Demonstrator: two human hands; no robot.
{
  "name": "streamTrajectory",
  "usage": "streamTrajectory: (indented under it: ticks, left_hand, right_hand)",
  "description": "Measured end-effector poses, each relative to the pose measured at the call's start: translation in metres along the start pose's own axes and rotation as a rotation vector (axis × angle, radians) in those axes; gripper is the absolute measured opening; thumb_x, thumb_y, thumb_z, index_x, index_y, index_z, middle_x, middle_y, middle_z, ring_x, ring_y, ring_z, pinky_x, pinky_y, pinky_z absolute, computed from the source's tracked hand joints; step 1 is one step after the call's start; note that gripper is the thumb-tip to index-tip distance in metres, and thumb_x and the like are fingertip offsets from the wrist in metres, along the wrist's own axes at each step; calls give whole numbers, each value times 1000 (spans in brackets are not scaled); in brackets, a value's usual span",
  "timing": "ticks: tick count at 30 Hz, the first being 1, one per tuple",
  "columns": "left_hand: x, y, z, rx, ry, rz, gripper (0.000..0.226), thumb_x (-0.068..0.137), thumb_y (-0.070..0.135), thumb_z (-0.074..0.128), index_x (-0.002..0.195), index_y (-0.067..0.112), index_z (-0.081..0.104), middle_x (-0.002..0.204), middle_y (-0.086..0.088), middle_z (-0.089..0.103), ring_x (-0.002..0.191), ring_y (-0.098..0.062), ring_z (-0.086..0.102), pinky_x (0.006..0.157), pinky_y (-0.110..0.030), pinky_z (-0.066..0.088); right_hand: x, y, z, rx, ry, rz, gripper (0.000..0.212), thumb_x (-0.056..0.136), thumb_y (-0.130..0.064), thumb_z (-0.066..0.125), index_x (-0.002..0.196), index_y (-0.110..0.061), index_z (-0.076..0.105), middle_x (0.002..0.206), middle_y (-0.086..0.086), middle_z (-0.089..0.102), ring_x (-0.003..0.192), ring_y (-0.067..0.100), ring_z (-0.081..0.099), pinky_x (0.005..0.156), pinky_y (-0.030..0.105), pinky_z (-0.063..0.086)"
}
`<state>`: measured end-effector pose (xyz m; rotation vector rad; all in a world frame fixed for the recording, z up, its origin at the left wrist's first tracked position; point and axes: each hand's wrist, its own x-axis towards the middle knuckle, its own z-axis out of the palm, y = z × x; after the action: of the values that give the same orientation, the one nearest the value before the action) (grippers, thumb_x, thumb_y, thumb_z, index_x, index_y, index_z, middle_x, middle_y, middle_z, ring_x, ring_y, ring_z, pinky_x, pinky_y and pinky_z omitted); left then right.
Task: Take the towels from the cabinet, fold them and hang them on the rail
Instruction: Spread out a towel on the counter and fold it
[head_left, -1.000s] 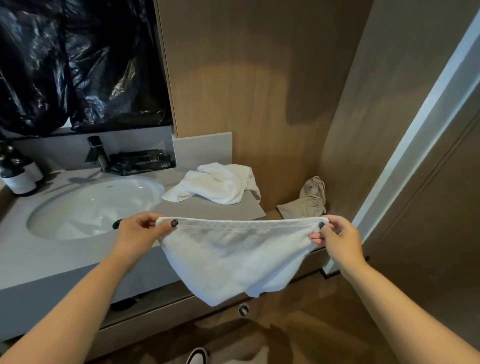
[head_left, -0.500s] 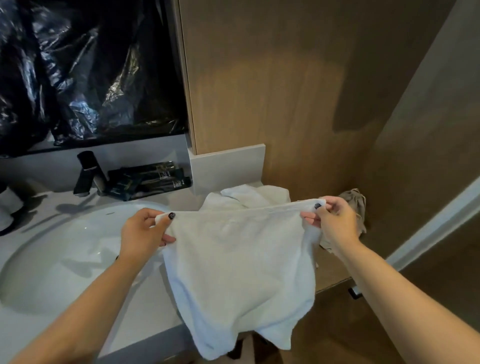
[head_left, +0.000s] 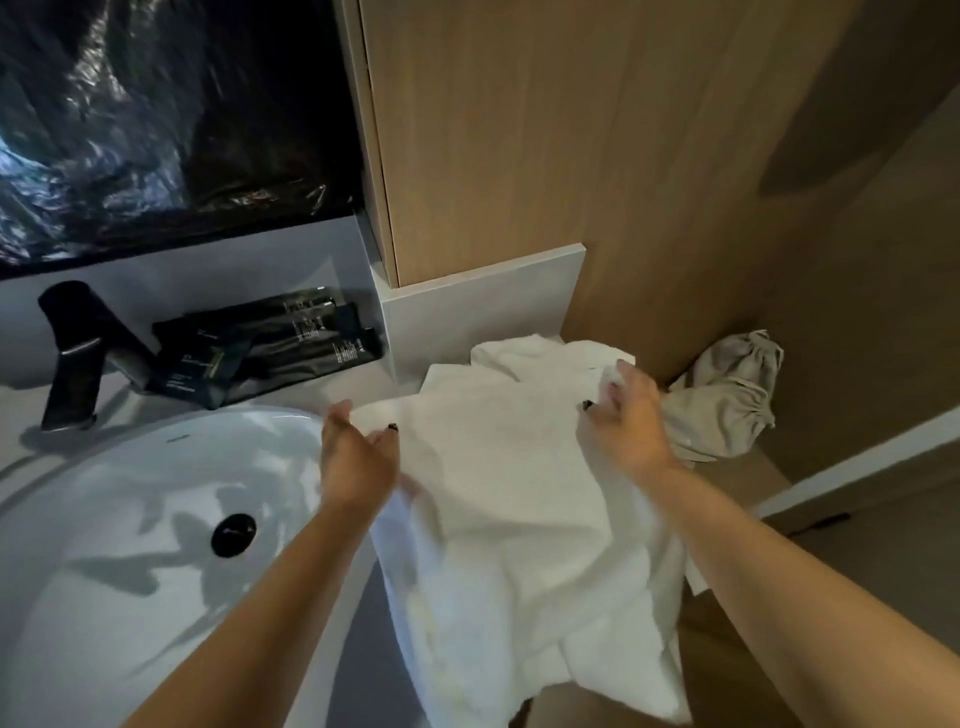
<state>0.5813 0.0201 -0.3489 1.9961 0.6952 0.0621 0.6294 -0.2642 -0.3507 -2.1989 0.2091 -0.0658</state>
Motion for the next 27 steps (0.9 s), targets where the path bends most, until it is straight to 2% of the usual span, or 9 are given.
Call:
streamTrajectory:
  ticks: [3,5,9,13,16,18,21,25,27]
  left_hand:
    - [-23,9,17,202,-74,432,65,94,14,59,152,10,28,163,-8,15,146,-23,26,116,-37,28]
    - [-25,7,33,422,-175,645,63,98,19,52,153,6,25,165,-10,7,151,-24,12,121,-44,20]
    - [-8,-18,52,716,-308,596,74,96,53,9,157,11,-2,165,-5,-9,152,-21,-8,123,-42,2]
    - [4,-37,52,752,-334,591,89,83,64,-4,155,12,-12,165,-3,-11,152,-15,-10,120,-34,-6]
    - [6,-31,45,603,-384,558,83,93,62,18,157,12,-1,165,1,-5,150,-9,-9,118,-26,-7]
    - [-4,-30,34,324,-354,475,65,102,36,44,156,13,16,164,3,10,151,-9,7,117,-15,2]
    - [-43,-39,11,1,-210,318,54,101,21,50,152,19,31,157,8,28,143,-4,25,102,4,15]
    - [-108,-66,-7,-232,-151,247,51,92,47,50,140,54,31,156,12,33,142,-5,34,111,-24,32]
    - [-138,-75,-14,-312,-145,196,55,85,56,51,137,55,32,149,23,36,137,2,37,108,-27,37]
  right_hand:
    - [-22,-12,24,-433,-102,-289,67,98,-19,48,157,-16,15,164,11,-7,144,27,21,116,44,20]
    - [-36,-25,42,-550,-199,-475,60,101,-26,28,158,-20,10,164,5,-10,152,27,-6,119,48,-1]
    - [-30,-4,67,-717,-308,-451,63,98,-40,8,157,-18,12,165,4,4,152,22,1,122,49,4]
    - [-23,4,66,-799,-307,-437,65,98,-47,4,157,-19,6,165,3,4,152,18,2,122,41,1]
    - [-21,-2,64,-825,-339,-409,71,92,-51,-6,157,-21,-4,165,0,-7,152,15,-8,123,39,-5]
    - [-24,-11,60,-809,-389,-369,75,88,-52,-9,156,-20,-7,165,0,-11,151,15,-13,122,39,-9]
    - [-46,-24,52,-637,-388,-313,64,101,-43,18,157,-16,2,165,2,-9,151,19,-13,122,42,-8]
    - [-106,-32,43,-496,-423,-382,62,98,-40,24,155,-18,21,165,-3,2,151,14,-8,123,38,-4]
    - [-132,-29,41,-431,-411,-407,57,98,-38,25,152,-19,32,162,-7,9,150,8,-2,124,36,2]
